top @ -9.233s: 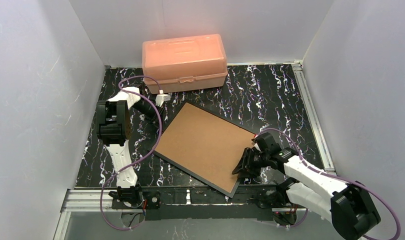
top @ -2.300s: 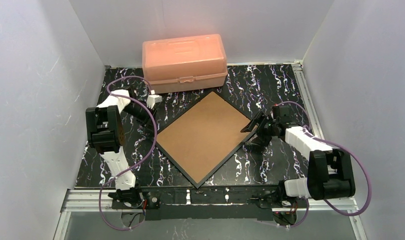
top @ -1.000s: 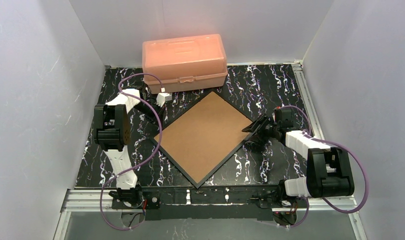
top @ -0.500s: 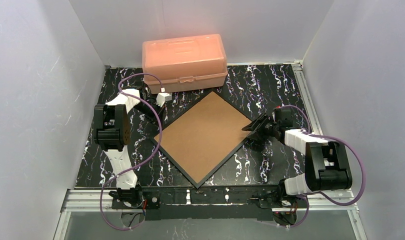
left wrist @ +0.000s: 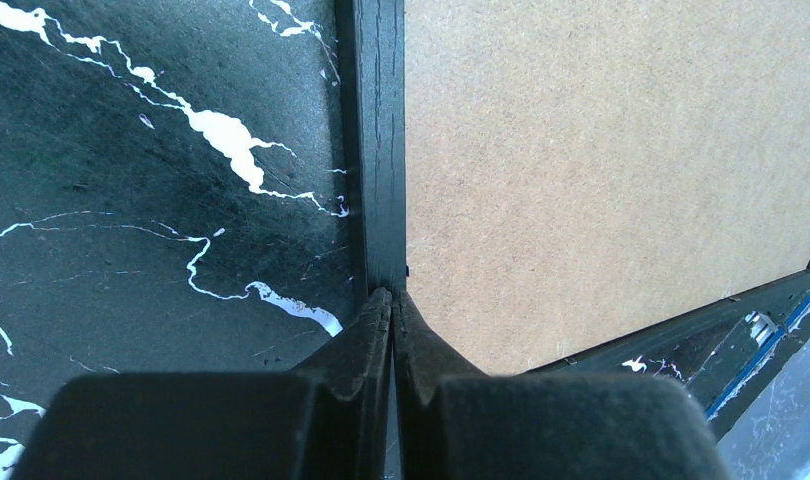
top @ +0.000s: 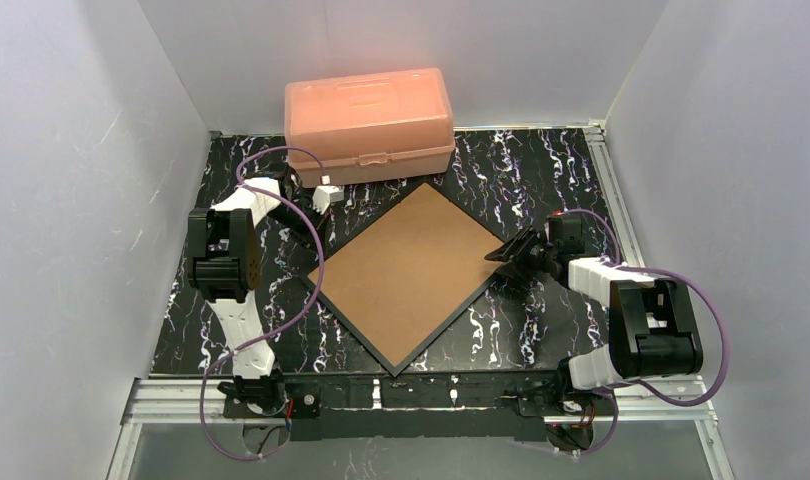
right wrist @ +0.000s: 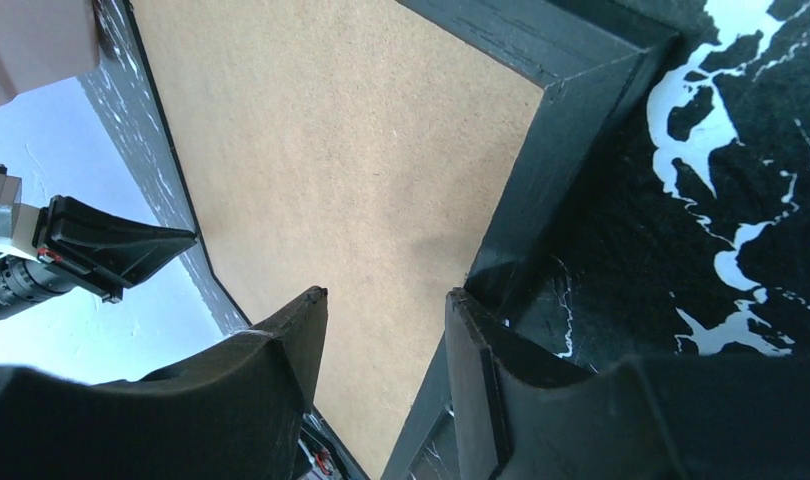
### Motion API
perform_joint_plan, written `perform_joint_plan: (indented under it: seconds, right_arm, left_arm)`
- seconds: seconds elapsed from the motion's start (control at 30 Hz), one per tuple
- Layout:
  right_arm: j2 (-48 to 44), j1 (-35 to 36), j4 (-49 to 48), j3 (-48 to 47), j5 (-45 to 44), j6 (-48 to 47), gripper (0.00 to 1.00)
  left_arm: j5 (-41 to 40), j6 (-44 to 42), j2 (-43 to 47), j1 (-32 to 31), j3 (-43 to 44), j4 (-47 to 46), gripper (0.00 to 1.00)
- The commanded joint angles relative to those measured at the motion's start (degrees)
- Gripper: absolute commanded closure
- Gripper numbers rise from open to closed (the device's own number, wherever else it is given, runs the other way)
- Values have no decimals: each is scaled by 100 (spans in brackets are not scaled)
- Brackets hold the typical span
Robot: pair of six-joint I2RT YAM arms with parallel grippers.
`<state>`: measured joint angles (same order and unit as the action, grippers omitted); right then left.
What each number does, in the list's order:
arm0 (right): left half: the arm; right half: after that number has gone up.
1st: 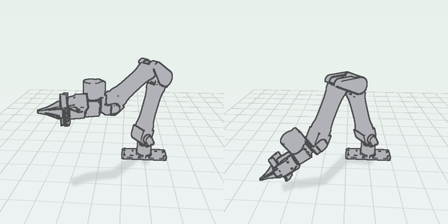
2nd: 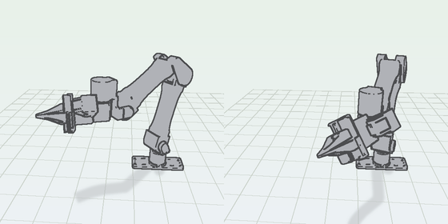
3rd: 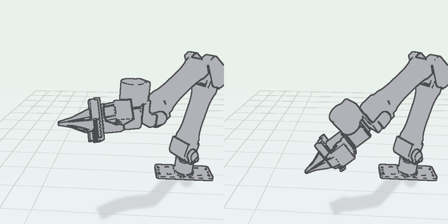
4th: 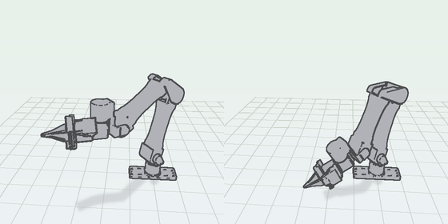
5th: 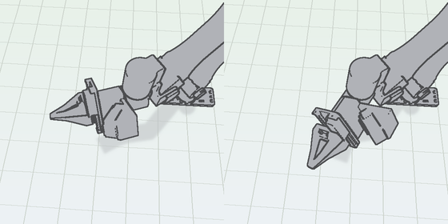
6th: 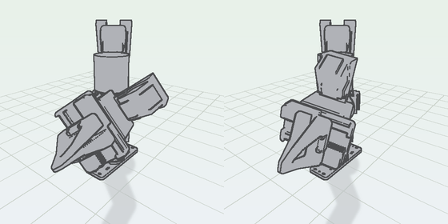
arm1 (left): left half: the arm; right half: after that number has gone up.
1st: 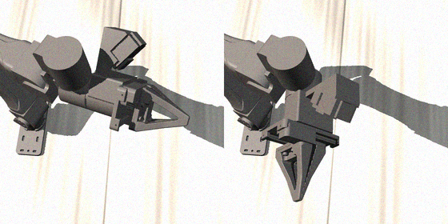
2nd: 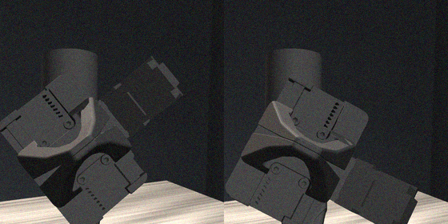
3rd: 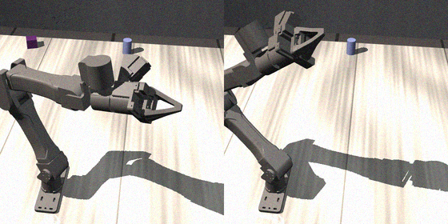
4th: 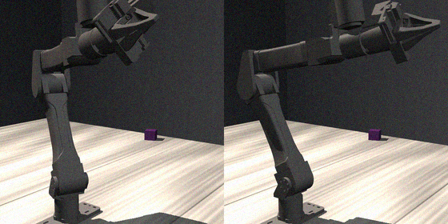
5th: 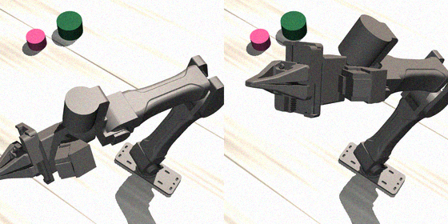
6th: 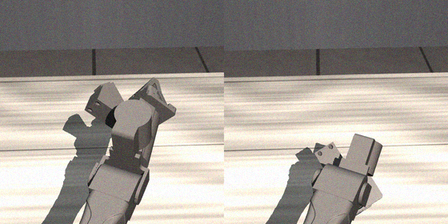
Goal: Put the photo into the frame
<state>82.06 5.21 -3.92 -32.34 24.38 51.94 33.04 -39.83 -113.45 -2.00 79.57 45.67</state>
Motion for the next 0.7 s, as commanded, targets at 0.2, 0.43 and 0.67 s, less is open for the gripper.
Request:
perform_joint_plan:
  seconds: [0.2, 0.43, 0.67]
  right_arm:
    - [236, -27, -166, 192, -34, -58, 46]
    - [197, 15, -98, 254, -33, -46, 47]
    - [272, 187, -209, 375, -274, 86, 48]
  left_arm:
    - [-448, -182, -233, -19, -154, -8, 100]
    - [-431, -183, -231, -20, -144, 6, 100]
    - [-403, -180, -270, -36, -100, 47, 100]
